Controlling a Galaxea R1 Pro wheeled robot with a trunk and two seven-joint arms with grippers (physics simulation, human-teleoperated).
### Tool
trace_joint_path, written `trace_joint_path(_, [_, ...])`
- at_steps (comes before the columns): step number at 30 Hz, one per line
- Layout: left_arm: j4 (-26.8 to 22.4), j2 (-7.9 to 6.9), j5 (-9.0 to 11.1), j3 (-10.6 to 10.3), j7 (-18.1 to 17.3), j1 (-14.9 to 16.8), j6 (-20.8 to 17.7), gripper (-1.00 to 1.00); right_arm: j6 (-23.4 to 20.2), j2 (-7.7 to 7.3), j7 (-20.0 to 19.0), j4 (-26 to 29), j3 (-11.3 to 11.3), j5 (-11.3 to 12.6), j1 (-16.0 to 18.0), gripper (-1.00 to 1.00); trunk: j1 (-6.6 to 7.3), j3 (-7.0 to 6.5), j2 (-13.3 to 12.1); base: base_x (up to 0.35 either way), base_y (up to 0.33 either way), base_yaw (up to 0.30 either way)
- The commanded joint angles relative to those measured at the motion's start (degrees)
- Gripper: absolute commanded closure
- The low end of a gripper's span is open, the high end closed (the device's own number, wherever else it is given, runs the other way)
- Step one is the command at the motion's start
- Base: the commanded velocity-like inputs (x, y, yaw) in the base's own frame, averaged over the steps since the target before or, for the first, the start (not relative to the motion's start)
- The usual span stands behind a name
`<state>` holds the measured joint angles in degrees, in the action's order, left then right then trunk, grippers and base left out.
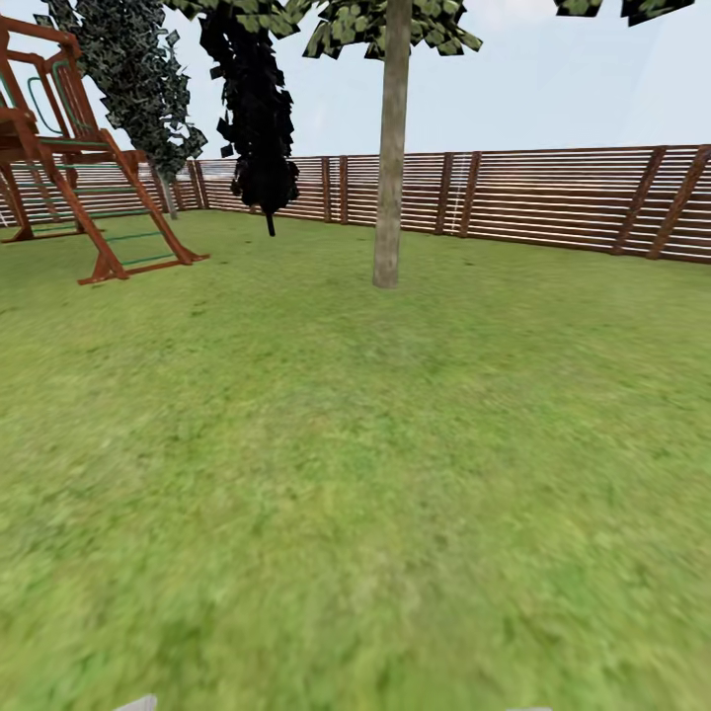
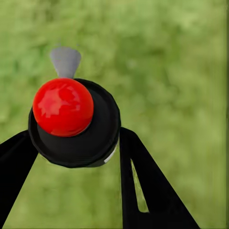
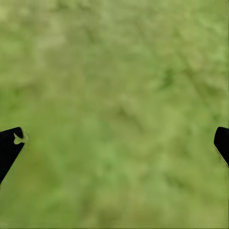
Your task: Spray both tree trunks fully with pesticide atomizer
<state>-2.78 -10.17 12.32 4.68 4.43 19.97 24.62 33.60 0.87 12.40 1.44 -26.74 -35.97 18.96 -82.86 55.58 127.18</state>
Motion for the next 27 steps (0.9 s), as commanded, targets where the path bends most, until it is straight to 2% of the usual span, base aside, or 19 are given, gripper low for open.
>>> trace_joint_path(1, [0.0,0.00,-0.2,0.4,0.0,0.0,0.2,1.00,0.1,0.01,0.4,0.0,-0.2,-0.6,0.0,-1.00,-0.03,0.05,0.0,0.339,0.000,0.000])
trace_joint_path(14, [0.0,-0.11,-0.1,0.4,-0.2,0.0,0.2,1.00,0.2,-0.04,0.5,0.1,-0.3,-0.7,0.0,-1.00,-0.03,0.05,0.0,0.339,0.000,0.000])
trace_joint_path(16, [0.0,-0.01,-0.3,0.4,-0.3,0.0,0.2,1.00,0.3,0.04,0.6,3.1,-0.4,-0.6,0.0,-1.00,-0.03,0.05,0.0,0.339,0.000,0.000])
trace_joint_path(18, [0.0,0.07,-0.5,0.4,-0.4,0.0,0.2,1.00,0.4,0.21,0.5,11.4,-0.3,-0.5,0.0,-1.00,-0.03,0.05,0.0,0.339,0.000,0.000])
trace_joint_path(19, [0.0,0.06,-0.5,0.4,-0.4,0.0,0.2,1.00,0.3,0.23,0.6,13.0,-0.4,-0.4,0.0,-1.00,-0.03,0.05,0.0,0.339,0.000,0.000])
trace_joint_path(23, [0.1,0.31,-0.7,0.3,-0.4,0.0,0.2,1.00,0.2,0.16,0.4,13.7,-0.3,-0.5,0.0,-1.00,-0.03,0.05,0.0,0.339,0.000,0.000])
trace_joint_path(27, [0.0,0.34,-0.7,0.2,-0.2,0.0,0.2,1.00,0.2,0.17,0.2,11.9,-0.1,-0.7,0.0,-1.00,-0.03,0.05,0.0,0.339,0.000,0.000])
